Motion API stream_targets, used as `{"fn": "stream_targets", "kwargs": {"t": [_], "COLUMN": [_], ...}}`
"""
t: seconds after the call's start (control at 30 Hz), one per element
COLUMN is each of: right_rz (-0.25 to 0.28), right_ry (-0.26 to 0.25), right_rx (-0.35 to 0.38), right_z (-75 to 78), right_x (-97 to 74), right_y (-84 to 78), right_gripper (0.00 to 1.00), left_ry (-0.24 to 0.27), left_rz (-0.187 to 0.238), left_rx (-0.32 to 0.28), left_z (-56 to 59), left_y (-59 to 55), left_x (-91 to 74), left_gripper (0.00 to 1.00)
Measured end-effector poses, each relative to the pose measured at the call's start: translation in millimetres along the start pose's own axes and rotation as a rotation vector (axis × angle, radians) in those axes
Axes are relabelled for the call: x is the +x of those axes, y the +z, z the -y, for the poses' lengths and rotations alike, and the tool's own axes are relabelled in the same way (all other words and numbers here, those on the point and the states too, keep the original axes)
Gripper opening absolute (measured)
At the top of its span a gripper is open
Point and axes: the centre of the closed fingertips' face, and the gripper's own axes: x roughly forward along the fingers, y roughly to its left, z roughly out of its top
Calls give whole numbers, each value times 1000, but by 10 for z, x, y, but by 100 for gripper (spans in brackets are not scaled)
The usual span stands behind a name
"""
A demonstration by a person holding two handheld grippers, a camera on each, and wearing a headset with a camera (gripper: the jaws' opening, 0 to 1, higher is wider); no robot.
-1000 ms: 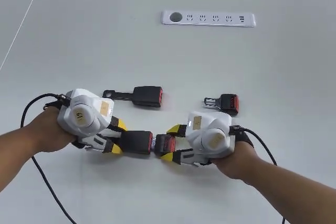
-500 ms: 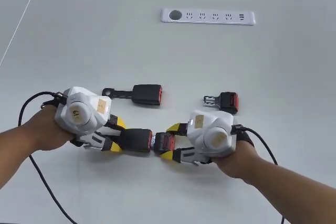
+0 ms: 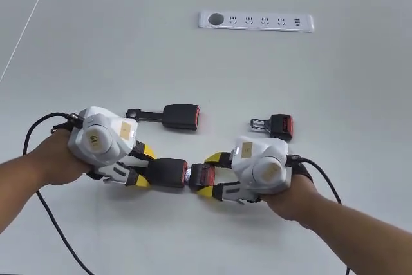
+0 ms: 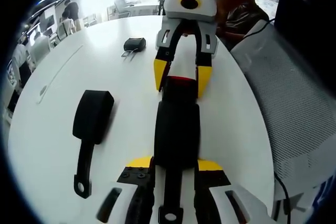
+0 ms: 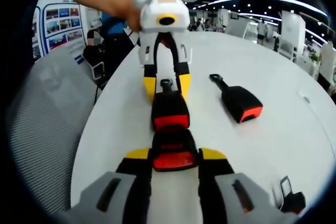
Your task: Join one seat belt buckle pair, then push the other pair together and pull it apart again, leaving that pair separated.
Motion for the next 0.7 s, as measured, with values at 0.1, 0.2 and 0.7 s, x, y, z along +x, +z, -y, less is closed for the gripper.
{"fn": "stream_targets", "kwargs": {"t": [0.1,0.2,0.7], "right_rz": [-3,-1,21], "right_ry": [-1,-1,-60], "right_rx": [0,-4,45], "right_z": [-1,1,44], "right_x": [1,5,-74], "right_y": [3,0,82], "right_gripper": [33,33,63], "left_ry": [2,4,18], "left_rz": [-1,3,43], "left_rx": [-8,-19,-150], "left_z": [-6,-13,-86], "left_y": [-4,-11,6], "left_x": [3,12,55], "left_gripper": [28,29,67]}}
